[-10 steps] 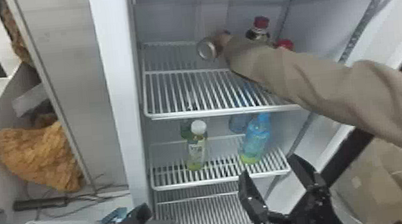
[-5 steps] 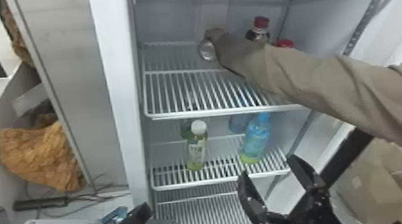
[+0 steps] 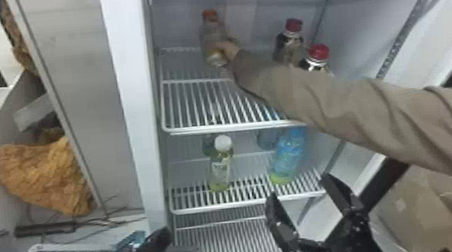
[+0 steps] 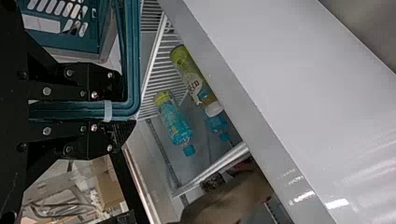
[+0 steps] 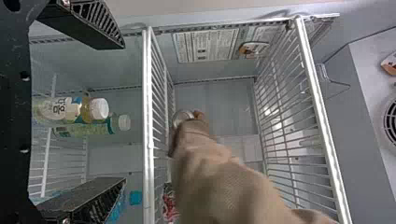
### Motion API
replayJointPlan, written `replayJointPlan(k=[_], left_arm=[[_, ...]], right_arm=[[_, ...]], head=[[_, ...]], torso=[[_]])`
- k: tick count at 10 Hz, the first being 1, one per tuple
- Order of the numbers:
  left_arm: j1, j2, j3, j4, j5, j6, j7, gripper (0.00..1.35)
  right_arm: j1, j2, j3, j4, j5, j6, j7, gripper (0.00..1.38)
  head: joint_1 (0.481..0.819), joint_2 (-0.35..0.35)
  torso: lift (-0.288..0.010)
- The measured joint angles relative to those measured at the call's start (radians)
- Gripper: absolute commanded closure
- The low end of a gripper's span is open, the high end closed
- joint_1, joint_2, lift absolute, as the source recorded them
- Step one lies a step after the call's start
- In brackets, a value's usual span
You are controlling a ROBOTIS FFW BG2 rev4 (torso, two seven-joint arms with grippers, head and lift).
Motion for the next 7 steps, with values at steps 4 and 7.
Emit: replayJointPlan(k=[4,7], left_arm=[[-0.002,0.000,-0.001,0.001,-0.001,0.000,0.000,1.21],[-0.002,0.000,-0.001,0.000,-0.001,0.000,0.000,1.21]], right_arm=[[0.000,-0.001,0.001,0.001,-0.003,0.000,0.000,0.00],[0.000,-0.001,0.003,0.000,0.001,0.000,0.000,0.00]], head=[[0.695,-0.210],[0.695,-0.208]], torso=[[-0.069],[-0.069]])
